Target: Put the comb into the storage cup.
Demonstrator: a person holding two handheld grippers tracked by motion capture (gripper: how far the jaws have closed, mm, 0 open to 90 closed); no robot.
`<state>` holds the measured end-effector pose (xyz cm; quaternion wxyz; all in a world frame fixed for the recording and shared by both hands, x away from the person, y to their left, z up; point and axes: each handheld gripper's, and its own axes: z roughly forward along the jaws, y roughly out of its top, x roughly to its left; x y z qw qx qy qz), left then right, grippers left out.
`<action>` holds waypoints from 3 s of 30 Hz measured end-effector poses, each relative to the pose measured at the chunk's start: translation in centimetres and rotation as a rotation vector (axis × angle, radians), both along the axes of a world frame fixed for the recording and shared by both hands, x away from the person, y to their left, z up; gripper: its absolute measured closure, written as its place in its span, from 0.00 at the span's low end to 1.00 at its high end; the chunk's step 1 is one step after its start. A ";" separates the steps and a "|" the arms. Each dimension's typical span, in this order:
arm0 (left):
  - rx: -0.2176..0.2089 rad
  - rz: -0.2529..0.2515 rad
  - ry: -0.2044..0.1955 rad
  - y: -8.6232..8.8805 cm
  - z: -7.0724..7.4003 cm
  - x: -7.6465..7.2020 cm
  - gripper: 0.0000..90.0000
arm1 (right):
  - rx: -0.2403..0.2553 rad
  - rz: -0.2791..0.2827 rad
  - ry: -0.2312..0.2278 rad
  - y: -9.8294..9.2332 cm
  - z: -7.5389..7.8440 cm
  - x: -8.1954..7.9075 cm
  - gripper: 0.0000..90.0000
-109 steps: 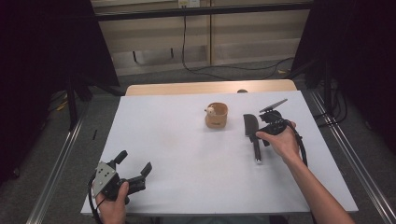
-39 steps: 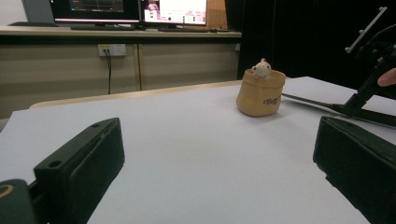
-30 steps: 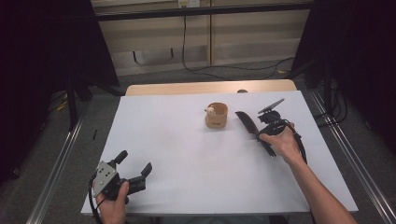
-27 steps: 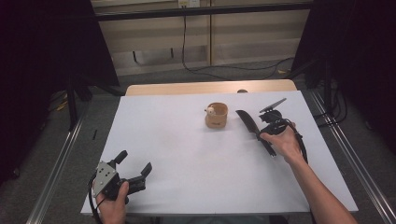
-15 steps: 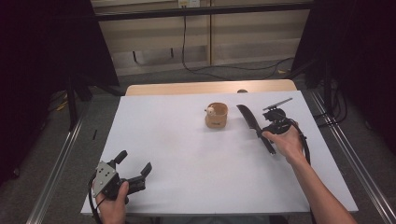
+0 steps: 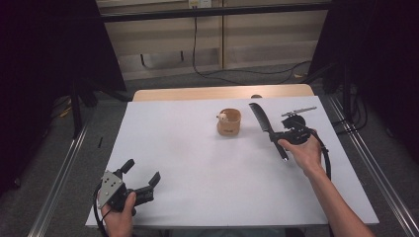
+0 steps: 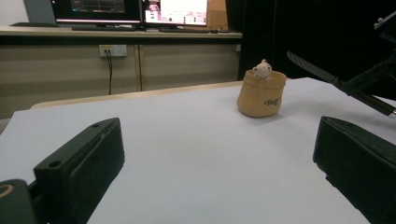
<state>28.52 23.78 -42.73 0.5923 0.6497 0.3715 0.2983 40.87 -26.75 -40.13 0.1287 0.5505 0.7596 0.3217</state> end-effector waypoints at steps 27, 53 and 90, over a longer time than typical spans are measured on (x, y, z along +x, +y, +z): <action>0.008 -0.015 0.005 -0.1 -0.1 0.0 0.02 | 0.076 0.076 -0.264 0.3 -0.1 -1.1 0.81; 0.014 -0.014 0.005 -0.1 -0.1 0.0 0.02 | 0.092 0.078 -0.418 0.9 1.5 -1.7 0.81; 0.013 -0.017 0.003 -0.1 0.0 0.1 0.02 | 0.226 0.109 -0.606 3.7 3.5 -0.2 0.81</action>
